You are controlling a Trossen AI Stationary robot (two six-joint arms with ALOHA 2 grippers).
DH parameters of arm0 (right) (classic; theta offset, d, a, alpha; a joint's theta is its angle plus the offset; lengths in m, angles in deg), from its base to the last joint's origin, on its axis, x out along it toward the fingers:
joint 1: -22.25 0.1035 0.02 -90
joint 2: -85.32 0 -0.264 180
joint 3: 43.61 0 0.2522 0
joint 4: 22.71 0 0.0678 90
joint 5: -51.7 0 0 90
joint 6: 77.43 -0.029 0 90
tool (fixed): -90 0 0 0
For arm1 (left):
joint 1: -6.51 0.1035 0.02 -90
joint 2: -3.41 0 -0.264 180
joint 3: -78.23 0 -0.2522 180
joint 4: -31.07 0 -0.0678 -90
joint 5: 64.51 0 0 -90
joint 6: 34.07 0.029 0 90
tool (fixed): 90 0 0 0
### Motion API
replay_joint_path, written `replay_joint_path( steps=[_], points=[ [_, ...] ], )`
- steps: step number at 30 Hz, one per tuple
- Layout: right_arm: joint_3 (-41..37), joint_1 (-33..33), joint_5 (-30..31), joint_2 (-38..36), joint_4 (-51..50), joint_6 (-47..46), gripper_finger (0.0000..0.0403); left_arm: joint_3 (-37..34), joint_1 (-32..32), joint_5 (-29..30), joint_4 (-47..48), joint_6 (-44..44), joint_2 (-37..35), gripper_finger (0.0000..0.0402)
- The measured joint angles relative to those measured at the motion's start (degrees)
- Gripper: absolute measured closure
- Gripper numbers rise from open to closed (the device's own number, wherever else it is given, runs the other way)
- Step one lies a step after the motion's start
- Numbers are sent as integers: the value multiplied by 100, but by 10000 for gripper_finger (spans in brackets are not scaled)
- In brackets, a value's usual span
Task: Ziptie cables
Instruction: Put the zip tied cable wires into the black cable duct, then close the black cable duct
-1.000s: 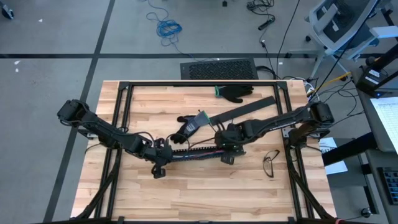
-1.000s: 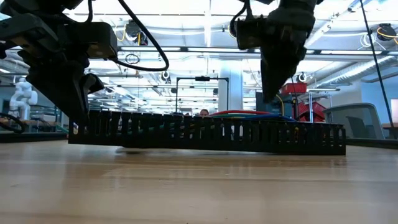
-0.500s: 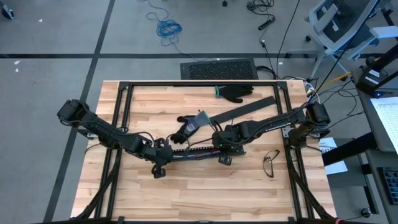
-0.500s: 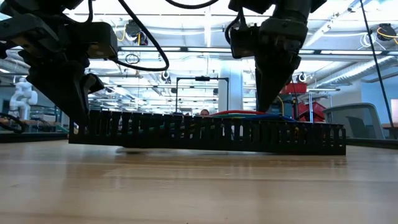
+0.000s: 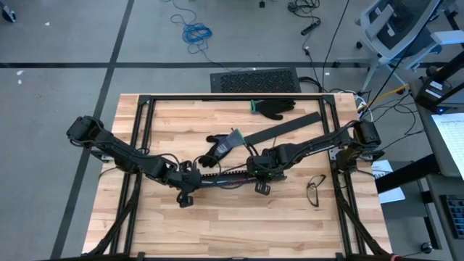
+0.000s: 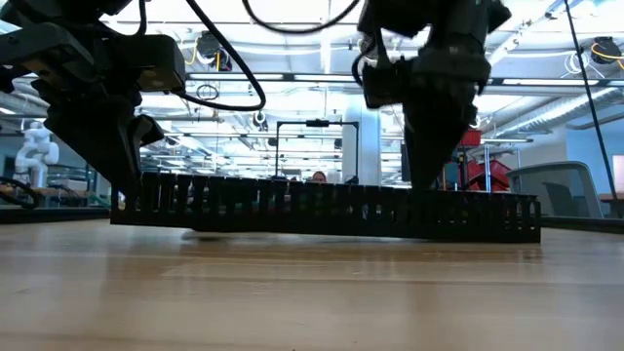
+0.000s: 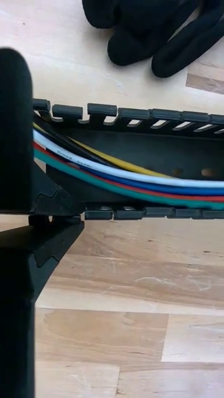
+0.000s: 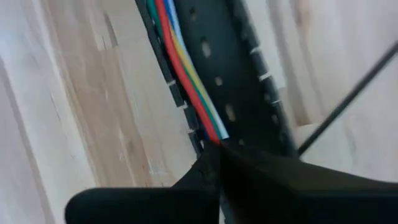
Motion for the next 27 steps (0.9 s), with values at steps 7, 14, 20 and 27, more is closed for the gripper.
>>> replay_joint_path(
  steps=[7, 14, 20, 27],
  points=[
    [-93, -53, -23, 239, 363, 34, 403, 0, 0, -4, 35, -2, 0, 384],
    [-106, -283, -29, 383, 557, 58, 403, 1, 0, -3, 1, 1, 0, 384],
    [-106, -271, -221, 619, 656, -1, 403, 1, 0, -9, 8, 1, 0, 384],
    [93, -272, -12, 0, 926, -125, 401, 2, 0, -18, 64, 13, 0, 384]
  ],
)
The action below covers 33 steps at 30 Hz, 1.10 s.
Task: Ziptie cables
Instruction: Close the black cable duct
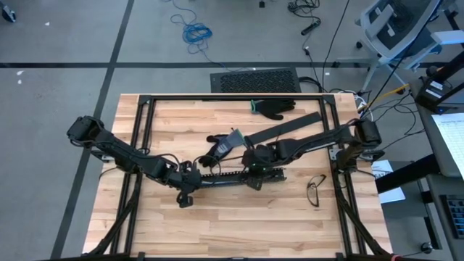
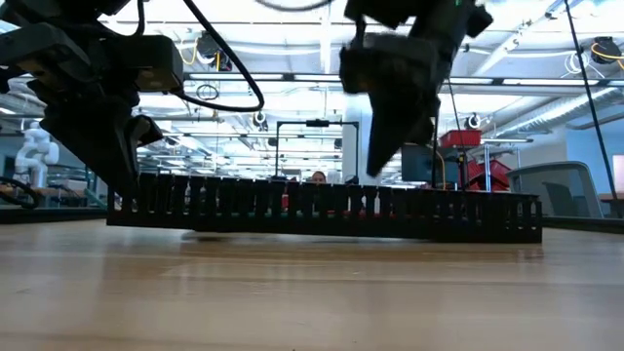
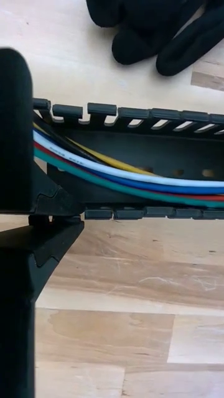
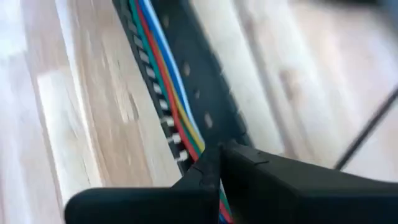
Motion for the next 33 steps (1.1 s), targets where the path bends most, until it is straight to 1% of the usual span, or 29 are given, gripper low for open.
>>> replay_joint_path(
  steps=[2, 5, 8, 10, 14, 18, 21, 24, 27, 29, 31, 33],
  points=[
    [28, -3, 140, -146, -9, -45, 396, 0, 0, -39, -9, -8, 0, 384],
    [63, -4, 151, -365, 141, -42, 376, 0, 0, -167, -26, -148, 0, 384],
    [68, -4, 144, -472, 181, 1, 341, 0, 16, -231, -27, -282, 0, 379],
    [66, -1, 138, -508, 168, 12, 311, 0, 36, -293, -24, -293, 0, 366],
    [66, -1, 140, -578, 199, -59, 246, 2, 55, -519, -30, -316, 0, 321],
    [66, 9, 149, -570, 297, -30, 187, 2, 55, -605, -45, -310, 0, 262],
    [64, -15, 151, -570, 525, 81, 155, 57, 55, -607, -7, -305, 0, 223],
    [64, -123, 236, -570, 1034, 319, 134, 223, 55, -609, 40, -273, 0, 191],
    [69, -351, 539, -570, 1549, 661, 123, 583, 55, -627, 593, -236, 0, 172],
    [239, -576, 785, -568, 1484, 924, 120, 858, 55, -623, 1132, -1, -5, 163],
    [550, -845, 945, -568, 1042, 1315, 120, 1169, 60, -501, 1781, 323, -42, 159],
    [969, -1112, 1027, -573, 182, 1832, 123, 1562, 124, -150, 2559, 649, -86, 158]
  ],
)
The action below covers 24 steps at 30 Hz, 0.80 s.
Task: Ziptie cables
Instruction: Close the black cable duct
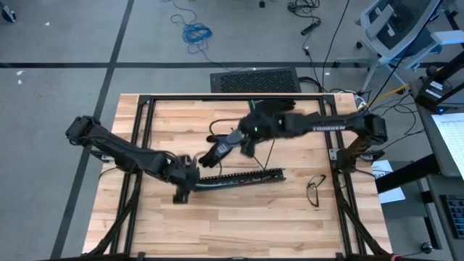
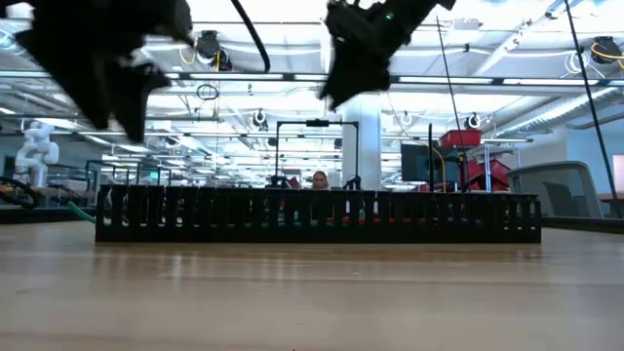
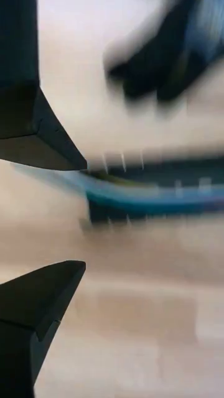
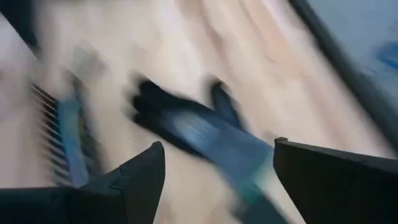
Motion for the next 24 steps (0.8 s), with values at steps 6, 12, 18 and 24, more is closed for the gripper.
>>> replay_joint_path(
  steps=[6, 12, 18, 24],
  points=[
    [518, -790, 743, -542, -2639, 1386, 131, 767, 473, 2118, 1083, 274, -616, 157],
    [-458, -1645, 539, -1766, -3701, 1064, 138, 145, 1267, 2428, 450, -557, -1641, 157],
    [-2248, -1699, 236, -3018, -2923, -581, 138, -649, 2118, 1583, -955, 135, -1397, 157],
    [-2982, -1580, 157, -3080, -1516, -536, 137, -681, 2791, 989, -1474, 415, -521, 157]
  ],
)
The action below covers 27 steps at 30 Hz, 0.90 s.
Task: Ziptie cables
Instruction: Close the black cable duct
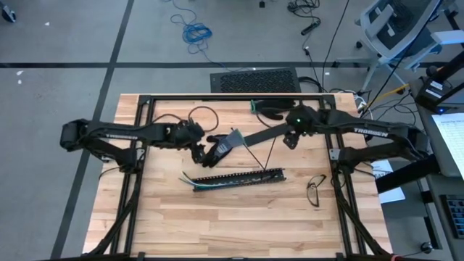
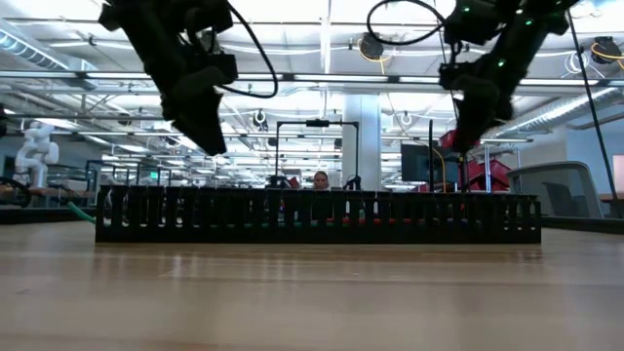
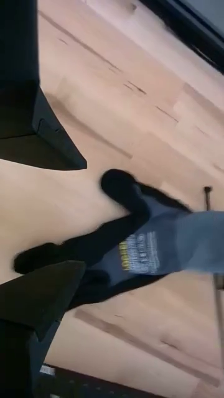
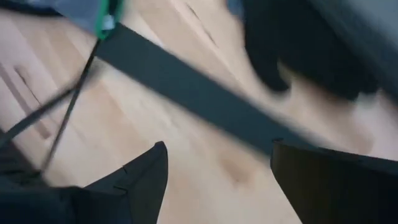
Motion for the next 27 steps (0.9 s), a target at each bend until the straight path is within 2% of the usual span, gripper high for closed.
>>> replay_joint_path(
  steps=[4, 6, 13, 19, 22, 27],
  points=[
    [94, -154, 155, 481, 640, 2116, 132, 12, 224, -190, 1, -17, -34, 157],
    [219, -374, 99, 870, 643, 2703, 132, 10, 299, -199, 101, -137, -173, 157],
    [1035, -1183, -692, 2391, 1, 4363, 132, -21, 323, -154, 160, -473, -690, 157],
    [2067, -1232, -1305, 3445, -293, 4844, 132, -18, 323, -107, -13, -474, -739, 157],
    [2273, -1225, -1651, 3770, -146, 4699, 132, -18, 323, -107, -129, -650, -739, 157],
    [2288, -1050, -1865, 4080, -333, 4853, 132, -18, 323, -106, -168, -1071, -739, 157]
  ],
)
